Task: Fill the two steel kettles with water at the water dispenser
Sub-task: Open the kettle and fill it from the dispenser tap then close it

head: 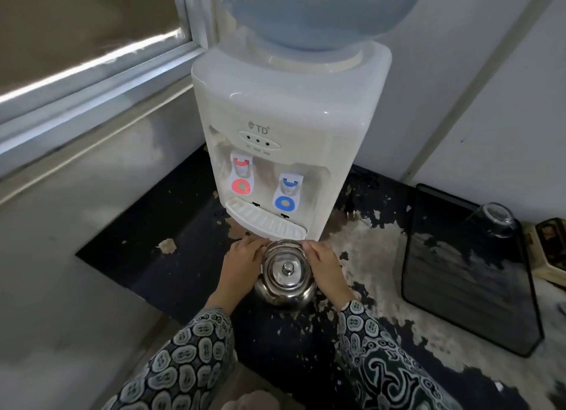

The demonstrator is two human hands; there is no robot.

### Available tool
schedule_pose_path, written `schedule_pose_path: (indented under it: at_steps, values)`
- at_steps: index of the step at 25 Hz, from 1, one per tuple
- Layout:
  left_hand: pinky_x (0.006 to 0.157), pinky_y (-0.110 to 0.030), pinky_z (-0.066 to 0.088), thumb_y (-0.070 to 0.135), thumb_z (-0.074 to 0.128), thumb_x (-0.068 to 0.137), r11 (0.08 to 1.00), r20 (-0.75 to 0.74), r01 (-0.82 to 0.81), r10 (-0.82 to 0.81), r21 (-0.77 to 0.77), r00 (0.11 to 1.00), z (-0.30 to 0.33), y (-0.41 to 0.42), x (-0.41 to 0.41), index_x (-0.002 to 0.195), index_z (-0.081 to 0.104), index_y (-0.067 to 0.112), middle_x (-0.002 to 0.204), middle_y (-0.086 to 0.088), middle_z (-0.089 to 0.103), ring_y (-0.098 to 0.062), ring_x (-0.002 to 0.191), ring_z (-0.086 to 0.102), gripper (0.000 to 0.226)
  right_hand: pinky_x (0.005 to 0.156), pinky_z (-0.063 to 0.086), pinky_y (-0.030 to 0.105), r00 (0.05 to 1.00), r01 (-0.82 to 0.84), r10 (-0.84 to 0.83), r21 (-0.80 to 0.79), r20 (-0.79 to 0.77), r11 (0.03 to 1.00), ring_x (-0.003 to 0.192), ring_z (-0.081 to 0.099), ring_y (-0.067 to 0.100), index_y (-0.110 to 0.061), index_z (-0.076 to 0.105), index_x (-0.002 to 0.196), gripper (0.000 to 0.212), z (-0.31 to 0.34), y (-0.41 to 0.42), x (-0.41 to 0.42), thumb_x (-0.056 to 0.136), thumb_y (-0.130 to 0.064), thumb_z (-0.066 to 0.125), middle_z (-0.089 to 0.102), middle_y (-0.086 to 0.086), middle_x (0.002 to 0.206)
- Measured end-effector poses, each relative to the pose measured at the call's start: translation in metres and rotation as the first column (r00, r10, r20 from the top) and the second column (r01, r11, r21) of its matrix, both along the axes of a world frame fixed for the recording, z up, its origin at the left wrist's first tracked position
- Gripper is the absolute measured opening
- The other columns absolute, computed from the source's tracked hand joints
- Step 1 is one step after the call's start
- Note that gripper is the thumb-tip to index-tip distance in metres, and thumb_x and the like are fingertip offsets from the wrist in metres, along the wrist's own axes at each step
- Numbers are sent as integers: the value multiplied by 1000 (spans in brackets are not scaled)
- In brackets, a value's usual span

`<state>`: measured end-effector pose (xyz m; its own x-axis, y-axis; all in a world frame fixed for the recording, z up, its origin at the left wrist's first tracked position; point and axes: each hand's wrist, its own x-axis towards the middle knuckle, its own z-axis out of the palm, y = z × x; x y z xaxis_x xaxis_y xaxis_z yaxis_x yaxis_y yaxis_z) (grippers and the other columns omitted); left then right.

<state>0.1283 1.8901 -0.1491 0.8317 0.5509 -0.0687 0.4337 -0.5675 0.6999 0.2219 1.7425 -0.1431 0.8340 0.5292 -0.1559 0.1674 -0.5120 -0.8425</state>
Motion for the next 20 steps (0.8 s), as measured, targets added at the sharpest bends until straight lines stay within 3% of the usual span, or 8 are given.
schedule_pose_path:
  at_steps: [2,3,6,8,11,16,20]
  values:
    - [115,-38,19,30,41,95,996,87,12,-20,89,996,-2,-12,-14,135,44,22,142,2,44,-17,137,30,41,92,36,17,984,30,-36,33,173,999,105,46,10,-22,56,120,29,3,-2,-14,97,-29,39,51,4,117]
    - [118,-36,7,41,37,93,992,112,59,-72,113,991,-3,-20,-22,139,37,25,147,8,35,-10,141,19,48,96,36,23,956,18,-22,18,294,1000,109,45,10,-23,54,121,31,3,-2,-22,96,-33,37,52,0,119]
    - [110,-29,-25,66,21,80,957,-34,190,-187,220,982,-10,-38,-37,143,7,39,150,25,-7,2,140,-12,70,111,21,39,855,-120,200,-192,478,974,135,29,6,-30,47,127,36,-2,-1,-39,94,-42,36,47,-11,135]
    - [107,-33,-26,67,26,80,938,-143,203,-169,281,975,-16,-40,-37,144,-2,38,144,27,-21,-1,142,-9,75,115,14,43,849,-157,270,-270,455,950,141,13,2,-31,42,132,40,-8,1,-42,94,-42,39,40,-15,143]
    - [108,-35,-21,59,36,86,948,-154,180,-143,263,978,-16,-38,-35,146,1,36,143,29,-19,-2,141,14,73,115,18,44,839,-122,260,-302,477,945,139,11,-1,-31,42,134,41,-14,2,-39,94,-42,41,40,-15,143]
    - [112,-40,-17,61,38,86,963,-178,166,-128,215,976,-14,-39,-32,146,6,38,154,22,-4,-5,138,23,72,112,19,44,788,-89,264,-323,556,942,138,29,6,-27,48,130,42,-16,1,-36,91,-42,45,49,-12,139]
    - [112,-45,-16,59,37,87,957,-208,206,-164,204,964,-11,-36,-32,146,3,38,155,19,-7,-7,141,18,70,109,16,46,717,-14,202,-277,667,961,117,57,9,-23,62,116,39,-13,3,-39,88,-42,43,65,-7,121]
